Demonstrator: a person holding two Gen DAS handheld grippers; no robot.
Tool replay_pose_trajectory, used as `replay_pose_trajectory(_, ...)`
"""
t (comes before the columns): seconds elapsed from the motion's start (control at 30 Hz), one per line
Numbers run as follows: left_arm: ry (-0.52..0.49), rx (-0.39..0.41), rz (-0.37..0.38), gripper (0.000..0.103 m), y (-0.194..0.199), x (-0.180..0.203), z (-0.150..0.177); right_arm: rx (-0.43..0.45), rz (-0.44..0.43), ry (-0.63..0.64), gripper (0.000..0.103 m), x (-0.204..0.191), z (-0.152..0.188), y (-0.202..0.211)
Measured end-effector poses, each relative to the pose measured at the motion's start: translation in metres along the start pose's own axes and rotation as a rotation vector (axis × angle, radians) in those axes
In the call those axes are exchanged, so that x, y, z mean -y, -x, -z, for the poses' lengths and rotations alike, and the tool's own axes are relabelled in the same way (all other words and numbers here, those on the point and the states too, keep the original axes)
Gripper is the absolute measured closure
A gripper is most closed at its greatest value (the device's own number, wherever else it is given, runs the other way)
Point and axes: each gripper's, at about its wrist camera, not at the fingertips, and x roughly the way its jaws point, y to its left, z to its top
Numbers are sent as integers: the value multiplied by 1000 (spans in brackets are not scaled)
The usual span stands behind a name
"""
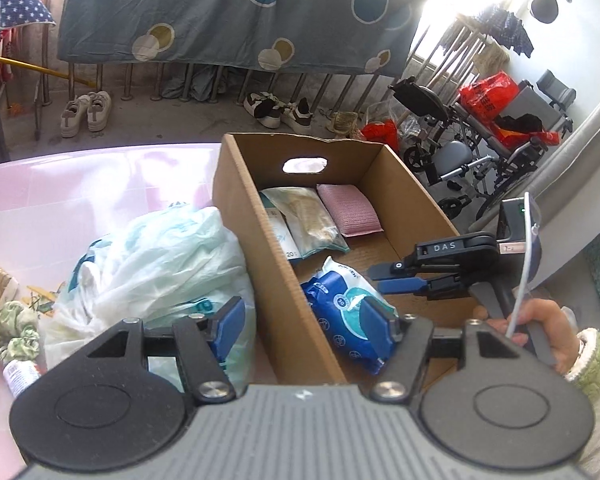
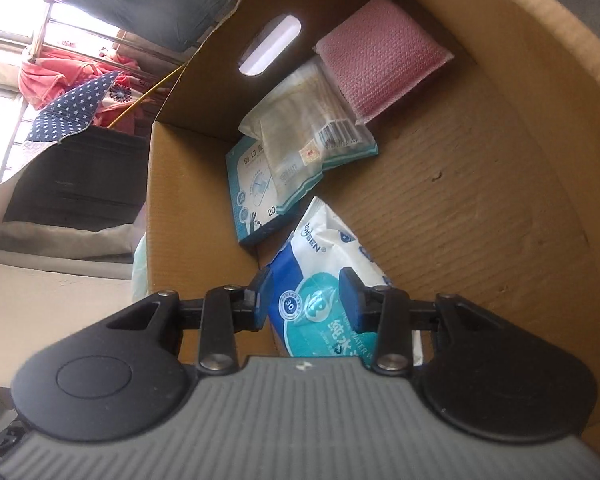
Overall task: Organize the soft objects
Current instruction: 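Carry the wipes pack into the cardboard box and open the right gripper, then move the right gripper back to the pile above the pink plush pig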
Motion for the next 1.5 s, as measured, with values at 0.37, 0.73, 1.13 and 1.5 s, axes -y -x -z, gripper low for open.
replay_pose_trajectory(0.37, 105, 15, -74, 39, 40, -62, 53, -122, 184, 164, 49, -9, 22, -23)
replay_pose_trajectory(0.73, 200, 23, -106, 39, 55, -99, 90, -109, 184, 136, 62, -48, 39, -52)
replay_pose_trajectory(1.13, 88, 66, -353, 32, 78, -111, 125, -14, 199, 178, 31, -62, 47, -23)
replay_pose_trajectory(1.5, 44, 166, -602, 30, 117, -140, 151, 159, 61, 413, 28, -166, 70, 28)
